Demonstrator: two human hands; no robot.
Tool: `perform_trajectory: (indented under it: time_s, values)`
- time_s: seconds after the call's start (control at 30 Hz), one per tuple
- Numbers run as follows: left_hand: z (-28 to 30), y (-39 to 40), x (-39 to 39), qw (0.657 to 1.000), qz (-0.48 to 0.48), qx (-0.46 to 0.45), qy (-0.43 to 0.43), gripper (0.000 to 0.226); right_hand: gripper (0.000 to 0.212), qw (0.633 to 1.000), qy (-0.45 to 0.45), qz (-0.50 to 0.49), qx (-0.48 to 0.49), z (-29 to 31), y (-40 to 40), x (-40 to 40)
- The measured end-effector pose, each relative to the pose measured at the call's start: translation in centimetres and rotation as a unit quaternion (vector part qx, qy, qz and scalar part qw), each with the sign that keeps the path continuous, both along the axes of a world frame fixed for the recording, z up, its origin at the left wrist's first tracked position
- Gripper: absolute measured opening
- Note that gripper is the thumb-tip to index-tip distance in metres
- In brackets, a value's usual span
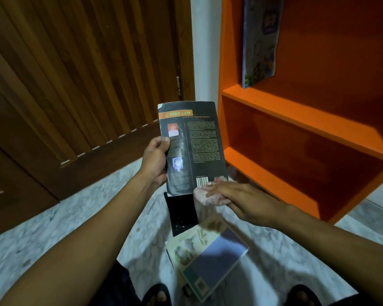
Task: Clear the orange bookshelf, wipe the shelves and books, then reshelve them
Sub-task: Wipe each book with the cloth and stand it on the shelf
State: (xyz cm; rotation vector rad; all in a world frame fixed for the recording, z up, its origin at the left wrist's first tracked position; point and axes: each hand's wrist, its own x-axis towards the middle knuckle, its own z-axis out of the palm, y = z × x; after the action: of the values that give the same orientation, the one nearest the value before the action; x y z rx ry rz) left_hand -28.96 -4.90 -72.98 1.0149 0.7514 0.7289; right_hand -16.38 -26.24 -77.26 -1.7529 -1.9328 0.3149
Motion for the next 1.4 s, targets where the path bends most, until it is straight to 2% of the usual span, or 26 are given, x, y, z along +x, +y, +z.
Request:
perform_trajectory:
  time_s: [0.07,0.13,0.2,0.3,0.4,0.43,0.47,0.5,0.57,0.63,0.67,0.77,0.9,0.97,1.13,1.23,1.3,1.37,1.4]
  values:
    - [-0.1,0.0,0.0,0.999,0.005,0.023,0.022,0.009,0.033,0.999,0.029,-0.011,-0.022,0.3,-0.2,-0.2]
    - [-0.4,-0.3,0.1,0.998,0.009,0.048,0.04,0.009,0.027,0.993,0.096,-0.06,-0.02,1.4,-0.3,0.1]
    - [-0.7,-0.7,0.1,0.997,0.006,0.067,0.049,0.008,0.021,0.968,0.213,-0.133,0.019,2.9,-0.1,0.7]
    - [-0.9,-1.5,0.1,0.994,-0.03,0.085,0.054,0.012,0.02,0.876,0.394,-0.263,0.087,5.5,0.7,2.3]
    - [-0.6,-3.4,0.3,0.988,-0.093,0.105,0.064,0.014,0.021,0.773,0.501,-0.36,0.149,8.0,1.4,4.4]
    - [-0.5,-4.2,0.4,0.985,-0.117,0.109,0.063,0.015,0.019,0.754,0.511,-0.374,0.173,8.6,1.6,4.6]
    - [-0.5,-5.0,0.6,0.982,-0.141,0.11,0.059,0.015,0.018,0.752,0.501,-0.38,0.198,8.8,2.0,4.8]
    - [-0.5,-5.8,0.8,0.979,-0.161,0.109,0.055,0.015,0.016,0.765,0.475,-0.381,0.21,8.9,2.6,4.5]
    - [-0.7,-7.1,1.4,0.977,-0.18,0.104,0.049,0.015,0.018,0.824,0.391,-0.367,0.183,7.9,3.7,3.4]
    - [-0.8,-7.9,2.2,0.982,-0.165,0.089,0.036,0.015,0.038,0.892,0.25,-0.353,0.135,6.1,4.5,2.0]
    - [-0.9,-8.0,2.5,0.986,-0.149,0.073,0.027,0.016,0.045,0.913,0.183,-0.345,0.119,5.2,4.8,1.4]
    - [-0.9,-7.3,3.2,0.996,-0.084,-0.005,0.0,0.017,0.049,0.946,0.072,-0.304,0.085,2.8,5.2,-0.2]
    - [-0.5,-5.3,3.4,0.996,-0.012,-0.08,-0.03,0.012,0.053,0.976,-0.004,-0.21,0.061,0.5,4.6,-2.1]
    - [-0.4,-4.3,3.3,0.993,0.016,-0.104,-0.043,0.009,0.053,0.986,-0.002,-0.158,0.055,-0.3,4.1,-3.0]
    - [0.0,-1.8,2.1,0.99,0.069,-0.118,-0.038,0.011,0.043,0.99,0.074,-0.086,0.082,-0.8,3.1,-3.3]
    - [0.5,-0.6,1.0,0.986,0.102,-0.125,-0.043,0.014,0.034,0.994,0.085,-0.051,0.053,-0.8,2.4,-3.2]
    - [0.9,-0.2,0.2,0.987,0.106,-0.114,-0.034,0.022,0.018,0.984,0.169,-0.06,0.014,-0.2,2.3,-3.3]
    - [0.8,0.3,-0.4,0.991,0.095,-0.089,-0.027,0.031,0.026,0.95,0.296,-0.098,-0.026,0.7,2.4,-2.5]
    - [0.8,0.6,-0.6,0.993,0.094,-0.071,-0.021,0.026,0.024,0.932,0.337,-0.124,-0.052,0.7,2.3,-1.6]
